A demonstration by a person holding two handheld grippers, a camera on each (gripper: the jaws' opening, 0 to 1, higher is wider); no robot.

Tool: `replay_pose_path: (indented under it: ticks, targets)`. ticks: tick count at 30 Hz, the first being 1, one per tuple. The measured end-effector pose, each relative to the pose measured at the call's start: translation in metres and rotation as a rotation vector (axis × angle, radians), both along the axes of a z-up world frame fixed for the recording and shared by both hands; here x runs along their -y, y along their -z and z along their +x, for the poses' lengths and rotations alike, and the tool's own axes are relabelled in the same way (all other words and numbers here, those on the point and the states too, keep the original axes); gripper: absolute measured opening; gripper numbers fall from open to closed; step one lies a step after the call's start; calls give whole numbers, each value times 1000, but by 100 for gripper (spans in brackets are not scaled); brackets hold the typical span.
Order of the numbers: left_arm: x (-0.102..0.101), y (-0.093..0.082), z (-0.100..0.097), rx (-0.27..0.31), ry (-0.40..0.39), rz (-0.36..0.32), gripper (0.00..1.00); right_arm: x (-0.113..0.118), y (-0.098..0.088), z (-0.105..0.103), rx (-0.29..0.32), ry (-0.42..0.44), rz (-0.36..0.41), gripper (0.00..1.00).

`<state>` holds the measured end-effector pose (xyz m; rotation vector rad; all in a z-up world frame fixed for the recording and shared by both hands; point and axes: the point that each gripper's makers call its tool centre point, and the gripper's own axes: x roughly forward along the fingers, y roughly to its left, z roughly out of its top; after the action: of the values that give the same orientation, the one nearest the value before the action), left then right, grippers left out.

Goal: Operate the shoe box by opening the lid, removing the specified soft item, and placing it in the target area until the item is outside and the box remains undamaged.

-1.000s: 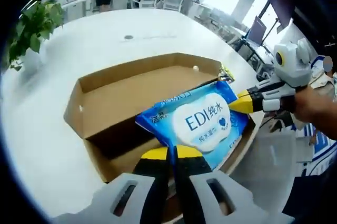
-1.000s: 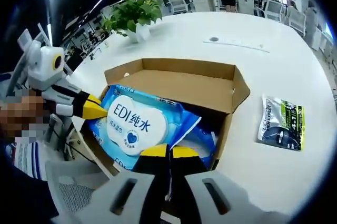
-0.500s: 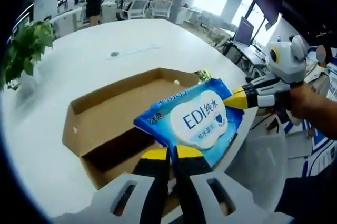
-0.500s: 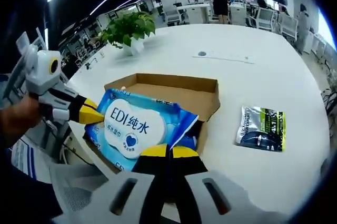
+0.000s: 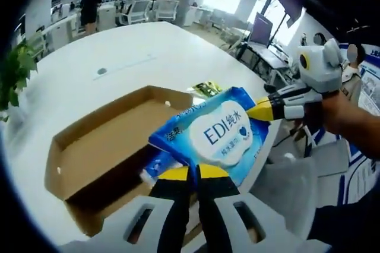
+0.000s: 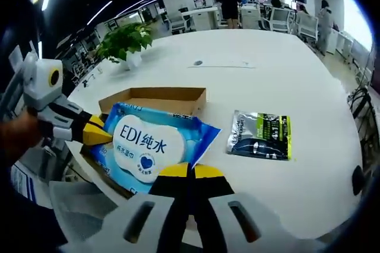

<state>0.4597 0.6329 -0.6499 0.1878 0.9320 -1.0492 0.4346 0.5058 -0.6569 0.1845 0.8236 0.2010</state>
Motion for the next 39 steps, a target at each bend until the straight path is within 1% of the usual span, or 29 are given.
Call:
replay_pose_path:
  ticks: [6, 7, 10, 15, 20, 25, 29, 33, 35, 39]
  targets:
    - [38, 3, -6, -2, 41, -7, 0, 34, 0, -10, -5, 39, -21, 0]
    - [41, 4, -7, -1, 46, -7, 0, 42, 1, -11, -7, 46, -25, 0]
    - [59, 7, -9, -3, 64, -5, 0, 57, 3, -15, -13, 62, -32, 0]
    - [85, 15, -13, -8, 91, 0, 0, 82, 9, -21, -27, 85, -45, 0]
    - [107, 26, -18, -26, 116, 8, 0, 104, 19, -26, -48, 103, -53, 0]
    - [120, 36, -18, -38, 129, 18, 0, 117, 28, -27, -62, 110, -53, 0]
    - [128, 44, -14, -51, 129, 28, 0, 125, 35, -23, -71, 112, -48, 0]
    - [135, 48, -5, -53, 125, 34, 0, 132, 39, -14, -77, 108, -45, 0]
    - [141, 50, 3, -54, 118, 39, 0, 136, 40, -7, -77, 103, -46, 0]
    - [146, 51, 14, -51, 111, 41, 0, 143, 41, 9, -78, 86, -50, 0]
